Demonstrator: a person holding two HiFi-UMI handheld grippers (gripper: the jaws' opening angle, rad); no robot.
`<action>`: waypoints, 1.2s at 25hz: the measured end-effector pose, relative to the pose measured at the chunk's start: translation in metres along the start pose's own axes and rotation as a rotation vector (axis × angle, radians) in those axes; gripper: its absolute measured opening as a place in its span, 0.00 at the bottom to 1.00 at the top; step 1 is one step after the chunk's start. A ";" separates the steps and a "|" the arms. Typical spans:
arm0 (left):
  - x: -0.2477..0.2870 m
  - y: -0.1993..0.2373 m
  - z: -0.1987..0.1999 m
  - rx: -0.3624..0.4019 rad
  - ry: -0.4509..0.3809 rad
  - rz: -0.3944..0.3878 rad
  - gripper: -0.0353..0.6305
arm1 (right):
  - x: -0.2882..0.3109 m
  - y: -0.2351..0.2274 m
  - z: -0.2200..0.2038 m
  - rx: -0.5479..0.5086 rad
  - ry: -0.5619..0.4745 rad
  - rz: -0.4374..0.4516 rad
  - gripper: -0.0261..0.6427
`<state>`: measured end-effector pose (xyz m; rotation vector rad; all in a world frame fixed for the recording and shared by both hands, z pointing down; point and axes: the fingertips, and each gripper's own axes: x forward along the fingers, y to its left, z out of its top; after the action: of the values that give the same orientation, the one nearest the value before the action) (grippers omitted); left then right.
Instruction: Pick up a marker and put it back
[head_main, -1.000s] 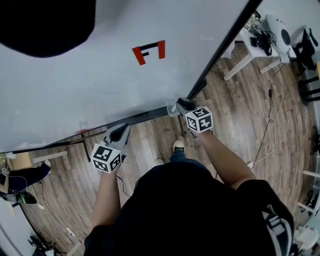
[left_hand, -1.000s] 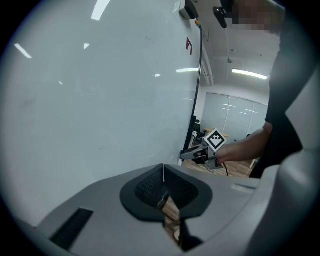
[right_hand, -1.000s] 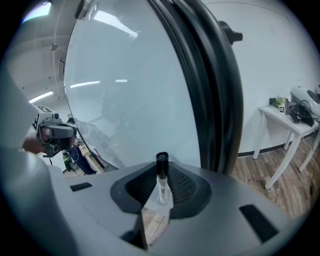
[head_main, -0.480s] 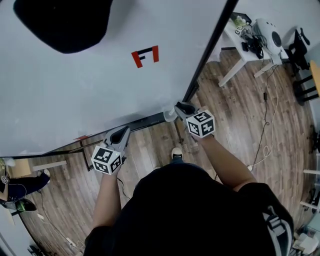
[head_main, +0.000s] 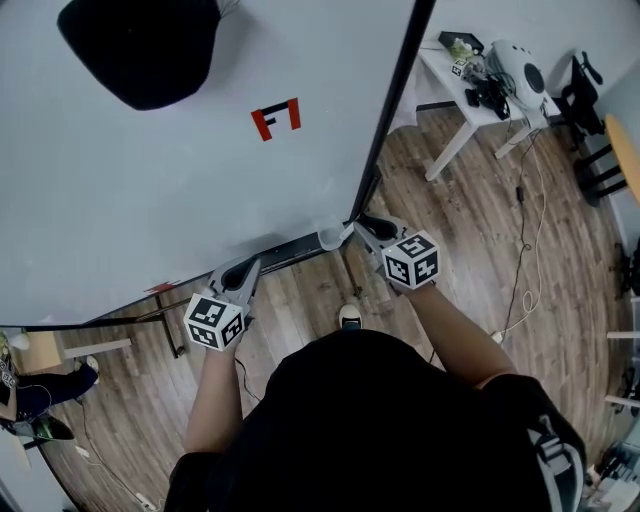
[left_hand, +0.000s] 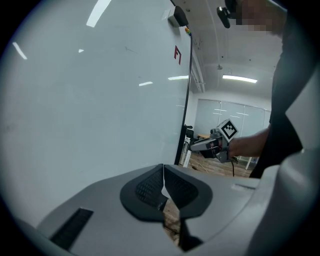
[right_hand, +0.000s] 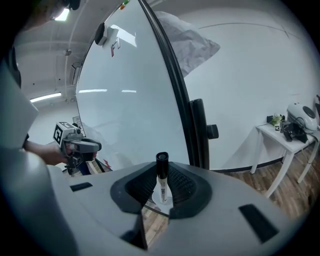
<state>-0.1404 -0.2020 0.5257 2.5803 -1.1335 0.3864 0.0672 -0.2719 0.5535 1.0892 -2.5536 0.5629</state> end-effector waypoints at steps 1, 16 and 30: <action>0.001 -0.001 0.001 0.001 -0.002 -0.003 0.07 | -0.005 0.001 0.001 -0.003 -0.003 -0.002 0.13; 0.002 -0.011 0.005 0.013 -0.016 -0.025 0.07 | -0.051 0.010 -0.001 -0.018 -0.026 -0.032 0.13; -0.004 -0.012 0.002 0.008 -0.008 -0.006 0.07 | -0.041 0.015 0.006 -0.036 -0.026 -0.003 0.13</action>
<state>-0.1335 -0.1922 0.5210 2.5940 -1.1283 0.3801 0.0827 -0.2402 0.5276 1.0952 -2.5739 0.5026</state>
